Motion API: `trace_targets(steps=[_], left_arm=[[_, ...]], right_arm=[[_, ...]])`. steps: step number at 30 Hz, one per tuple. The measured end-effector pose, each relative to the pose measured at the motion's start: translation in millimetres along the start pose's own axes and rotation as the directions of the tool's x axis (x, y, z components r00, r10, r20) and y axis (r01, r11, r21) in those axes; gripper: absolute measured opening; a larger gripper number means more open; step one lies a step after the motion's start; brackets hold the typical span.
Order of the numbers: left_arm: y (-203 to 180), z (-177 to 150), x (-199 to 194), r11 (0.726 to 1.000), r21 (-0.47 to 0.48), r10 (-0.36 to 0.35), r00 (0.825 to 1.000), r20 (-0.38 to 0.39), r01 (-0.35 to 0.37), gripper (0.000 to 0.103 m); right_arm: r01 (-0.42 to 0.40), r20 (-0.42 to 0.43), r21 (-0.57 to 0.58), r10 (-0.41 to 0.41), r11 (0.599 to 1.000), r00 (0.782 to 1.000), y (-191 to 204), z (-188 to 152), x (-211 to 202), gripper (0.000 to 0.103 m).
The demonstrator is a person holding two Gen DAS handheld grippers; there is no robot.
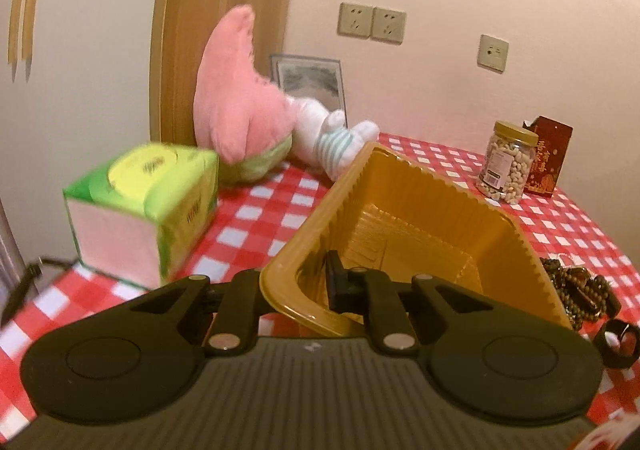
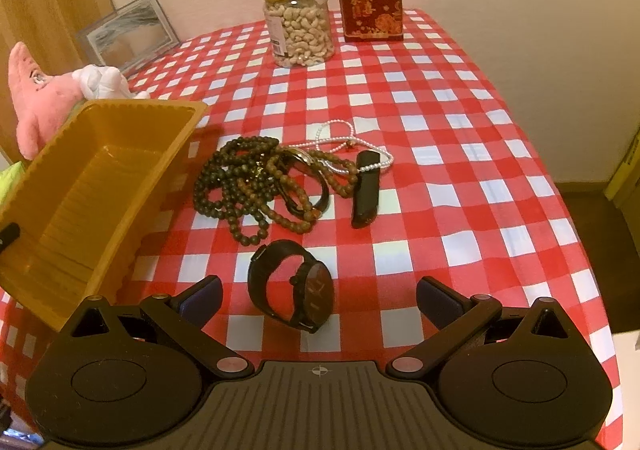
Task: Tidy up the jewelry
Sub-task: 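Grasp the black wristwatch with the right tool while the left tool holds the tray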
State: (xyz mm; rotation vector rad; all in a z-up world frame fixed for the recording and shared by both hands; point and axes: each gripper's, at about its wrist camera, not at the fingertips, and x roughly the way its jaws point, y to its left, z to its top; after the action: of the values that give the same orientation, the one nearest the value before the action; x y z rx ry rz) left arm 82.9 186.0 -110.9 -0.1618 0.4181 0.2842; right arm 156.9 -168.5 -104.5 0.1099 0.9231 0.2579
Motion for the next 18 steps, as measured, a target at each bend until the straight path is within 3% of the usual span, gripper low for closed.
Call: trace_targets(steps=[8,18], left_arm=[[-8,5,-21,0.999,0.042,0.028,0.999,0.033,-0.029,0.012],[-12,7,-28,0.998,0.045,0.034,0.999,0.041,-0.036,0.011]], right_arm=[[-0.015,-0.031,-0.046,0.013,0.999,0.999,5,-3,11,0.060],[0.032,-0.032,-0.062,-0.034,0.998,0.999,9,-8,23,0.026]])
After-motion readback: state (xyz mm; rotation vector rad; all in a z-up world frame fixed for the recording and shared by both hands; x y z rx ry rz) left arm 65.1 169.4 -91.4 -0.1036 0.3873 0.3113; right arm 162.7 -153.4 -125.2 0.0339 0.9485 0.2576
